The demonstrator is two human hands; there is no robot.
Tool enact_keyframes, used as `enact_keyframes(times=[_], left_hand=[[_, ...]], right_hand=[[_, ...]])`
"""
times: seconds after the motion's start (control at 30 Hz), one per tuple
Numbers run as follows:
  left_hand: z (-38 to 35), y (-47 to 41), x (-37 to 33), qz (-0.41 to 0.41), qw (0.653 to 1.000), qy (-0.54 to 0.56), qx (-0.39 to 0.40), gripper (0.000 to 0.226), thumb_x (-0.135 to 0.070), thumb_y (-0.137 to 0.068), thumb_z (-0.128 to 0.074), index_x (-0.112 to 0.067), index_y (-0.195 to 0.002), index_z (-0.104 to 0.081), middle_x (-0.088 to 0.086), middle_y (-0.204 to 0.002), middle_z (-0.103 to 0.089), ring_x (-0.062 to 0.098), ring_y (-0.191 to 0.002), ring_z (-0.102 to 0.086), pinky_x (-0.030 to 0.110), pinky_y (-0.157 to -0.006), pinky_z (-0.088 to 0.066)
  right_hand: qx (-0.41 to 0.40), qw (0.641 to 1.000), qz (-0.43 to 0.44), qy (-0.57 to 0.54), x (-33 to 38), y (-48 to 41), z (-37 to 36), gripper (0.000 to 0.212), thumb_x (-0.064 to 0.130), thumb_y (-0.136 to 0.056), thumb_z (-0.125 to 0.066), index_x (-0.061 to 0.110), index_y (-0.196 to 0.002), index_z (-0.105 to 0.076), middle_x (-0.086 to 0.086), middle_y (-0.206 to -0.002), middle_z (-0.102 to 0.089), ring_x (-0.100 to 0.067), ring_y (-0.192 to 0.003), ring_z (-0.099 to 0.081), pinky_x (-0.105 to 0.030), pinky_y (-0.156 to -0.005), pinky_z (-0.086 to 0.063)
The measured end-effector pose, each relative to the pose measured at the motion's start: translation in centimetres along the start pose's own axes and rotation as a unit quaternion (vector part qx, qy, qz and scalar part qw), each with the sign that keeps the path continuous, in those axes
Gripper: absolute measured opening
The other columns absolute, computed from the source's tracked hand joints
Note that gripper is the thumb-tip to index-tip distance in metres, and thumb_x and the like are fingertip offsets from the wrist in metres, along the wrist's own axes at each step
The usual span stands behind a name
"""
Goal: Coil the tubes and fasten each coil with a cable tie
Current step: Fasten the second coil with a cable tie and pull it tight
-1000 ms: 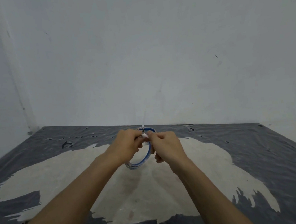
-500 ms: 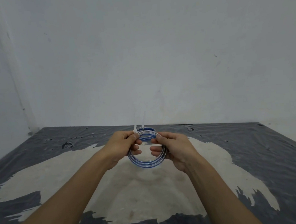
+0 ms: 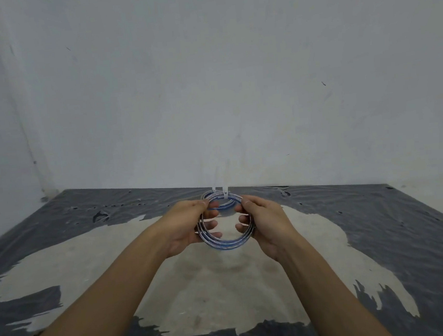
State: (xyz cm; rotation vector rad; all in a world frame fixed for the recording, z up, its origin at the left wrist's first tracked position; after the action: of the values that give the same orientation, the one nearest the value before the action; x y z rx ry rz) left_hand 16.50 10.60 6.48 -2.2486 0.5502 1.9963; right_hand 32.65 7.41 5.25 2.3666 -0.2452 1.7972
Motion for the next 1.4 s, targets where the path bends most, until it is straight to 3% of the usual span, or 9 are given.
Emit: enact_keyframes(times=[0.17, 0.37, 0.6, 0.77, 1.0, 1.1, 1.23, 1.33, 1.4], left_hand=[[-0.2, 0.0, -0.1, 0.003, 1.0, 0.002, -0.016, 0.028, -0.018, -0.102, -0.045, -0.005, -0.11, -0.068, -0.002, -0.067, -0.053, 0.008, -0.049, -0.037, 0.026, -0.053, -0.049], [-0.9, 0.5, -0.4, 0.01, 1.0, -0.022, -0.001, 0.025, -0.02, -0.1, -0.047, -0.009, -0.101, -0.07, -0.002, -0.067, -0.047, 0.009, -0.049, -0.029, 0.025, -0.052, -0.04], [-1.7, 0.9, -0.9, -0.041, 0.989, -0.132, -0.056, 0.029, -0.042, -0.094, -0.058, -0.019, -0.105, -0.071, 0.001, -0.092, -0.066, 0.013, -0.062, -0.045, 0.024, -0.051, -0.049], [-1.7, 0.7, -0.8, -0.088, 0.982, -0.146, -0.083, 0.018, -0.033, -0.092, -0.064, -0.018, -0.097, -0.072, 0.0, -0.086, -0.067, 0.012, -0.056, -0.038, 0.024, -0.048, -0.037], [-1.4, 1.0, -0.8, -0.064, 0.984, -0.147, -0.077, 0.026, -0.039, -0.086, -0.071, -0.016, -0.098, -0.073, -0.001, -0.095, -0.071, 0.011, -0.056, -0.042, 0.022, -0.047, -0.042], [-1.2, 0.9, -0.7, -0.079, 0.987, -0.117, -0.075, 0.018, -0.033, -0.088, -0.069, -0.018, -0.096, -0.073, 0.001, -0.096, -0.071, 0.011, -0.063, -0.05, 0.02, -0.047, -0.048], [-1.0, 0.4, -0.6, -0.085, 0.992, -0.039, -0.088, 0.017, -0.026, -0.091, -0.066, -0.011, -0.098, -0.071, 0.006, -0.097, -0.073, 0.015, -0.073, -0.066, 0.028, -0.055, -0.058], [-0.7, 0.1, -1.0, -0.102, 0.988, 0.002, -0.112, 0.015, -0.022, -0.093, -0.064, -0.01, -0.099, -0.069, 0.004, -0.093, -0.072, 0.016, -0.072, -0.068, 0.035, -0.068, -0.061], [-0.3, 0.0, -1.2, -0.12, 0.985, -0.012, -0.123, 0.01, -0.021, -0.093, -0.064, -0.013, -0.095, -0.069, 0.001, -0.09, -0.072, 0.014, -0.07, -0.066, 0.033, -0.067, -0.059]], right_hand=[[0.006, 0.997, -0.009, 0.077, 0.2, 0.4, 0.2, 0.019, 0.011, -0.1, -0.051, 0.007, -0.108, -0.068, -0.011, -0.098, -0.071, -0.018, -0.065, -0.06, -0.031, -0.055, -0.057], [0.012, 0.995, 0.024, 0.099, 0.4, 0.3, 0.3, 0.018, 0.025, -0.095, -0.066, 0.013, -0.103, -0.076, 0.0, -0.091, -0.072, -0.013, -0.058, -0.052, -0.024, -0.045, -0.043], [0.019, 0.997, 0.016, 0.069, 0.2, 0.7, 0.2, 0.018, 0.026, -0.092, -0.07, 0.011, -0.1, -0.077, 0.002, -0.086, -0.071, -0.011, -0.055, -0.047, -0.022, -0.042, -0.035], [0.034, 0.996, 0.012, 0.077, 0.3, 0.6, 0.1, 0.02, 0.028, -0.093, -0.069, 0.012, -0.103, -0.078, 0.002, -0.093, -0.073, -0.012, -0.063, -0.051, -0.023, -0.045, -0.041], [0.042, 0.997, 0.034, 0.063, 0.0, 0.6, -0.2, 0.017, 0.019, -0.094, -0.068, 0.008, -0.103, -0.077, -0.003, -0.092, -0.072, -0.009, -0.063, -0.049, -0.021, -0.045, -0.041], [0.065, 0.996, 0.04, 0.038, 0.1, 0.6, -0.5, 0.019, 0.016, -0.094, -0.068, 0.006, -0.108, -0.075, -0.008, -0.097, -0.075, -0.011, -0.065, -0.059, -0.023, -0.053, -0.053], [0.097, 0.995, 0.015, 0.031, -0.1, 0.7, -0.3, 0.017, 0.006, -0.092, -0.068, 0.008, -0.108, -0.072, -0.012, -0.096, -0.076, -0.021, -0.076, -0.071, -0.042, -0.078, -0.062], [0.083, 0.995, 0.003, 0.06, -0.6, 0.8, 0.0, 0.023, -0.001, -0.089, -0.069, 0.007, -0.111, -0.069, -0.012, -0.09, -0.076, -0.022, -0.073, -0.072, -0.039, -0.073, -0.062], [0.068, 0.996, 0.008, 0.053, -0.6, 0.9, 0.2, 0.024, -0.002, -0.088, -0.07, 0.003, -0.112, -0.067, -0.013, -0.09, -0.076, -0.021, -0.071, -0.072, -0.035, -0.068, -0.062]])
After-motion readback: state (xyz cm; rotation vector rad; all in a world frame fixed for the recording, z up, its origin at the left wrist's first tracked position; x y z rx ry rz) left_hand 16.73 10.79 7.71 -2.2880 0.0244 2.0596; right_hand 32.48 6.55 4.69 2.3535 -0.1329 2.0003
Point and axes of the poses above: each hand's wrist, its own y-axis away from the middle knuckle, its own z-axis out of the back of the hand, x = y × z, the point moved 2 cm from there along -y, towards the middle knuckle
